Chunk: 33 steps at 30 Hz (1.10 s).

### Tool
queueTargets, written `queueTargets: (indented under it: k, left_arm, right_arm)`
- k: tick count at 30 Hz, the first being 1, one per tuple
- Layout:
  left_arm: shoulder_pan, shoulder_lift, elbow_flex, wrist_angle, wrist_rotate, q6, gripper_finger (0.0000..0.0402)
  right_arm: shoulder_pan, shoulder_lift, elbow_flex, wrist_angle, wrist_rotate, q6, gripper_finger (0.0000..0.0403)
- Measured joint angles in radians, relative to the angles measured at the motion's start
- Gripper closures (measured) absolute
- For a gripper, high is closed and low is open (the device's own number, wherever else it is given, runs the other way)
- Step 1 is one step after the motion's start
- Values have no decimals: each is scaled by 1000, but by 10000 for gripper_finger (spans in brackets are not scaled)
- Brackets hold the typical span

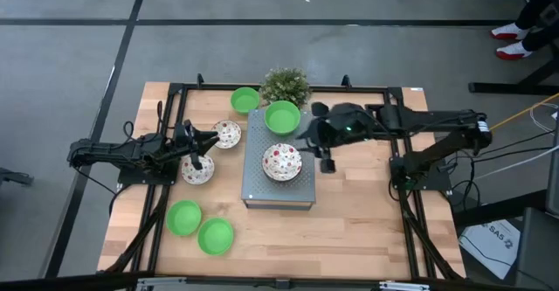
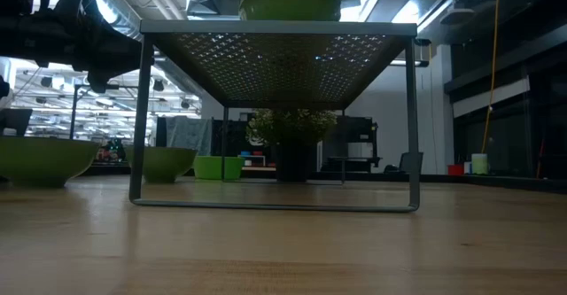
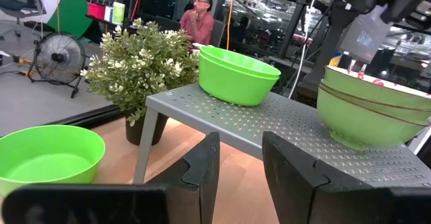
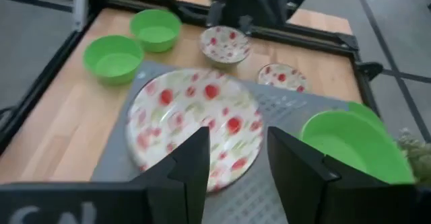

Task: Pick & Place Mini bowls
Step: Stack the green bowl on the green bowl on the shelf

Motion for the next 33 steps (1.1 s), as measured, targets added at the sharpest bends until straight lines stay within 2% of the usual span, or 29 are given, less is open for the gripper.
queueTargets:
  k: [4,15,21,26,33]
  left_arm:
    - [0,0,0,0,0,0,295]
    - [0,0,0,0,0,0,295]
    - [0,0,0,0,0,0,295]
    - [0,0,0,0,0,0,295]
    - [0,0,0,0,0,0,295]
  right_arm:
    - [35,-98,-126,29,-1,37,256]
    - [58,-358,-579,307,-26,168,256]
    - [80,-443,-820,433,-32,354,256]
    - [113,-472,-967,646,-77,489,256]
    - [168,-496,-1234,1144,-80,507,256]
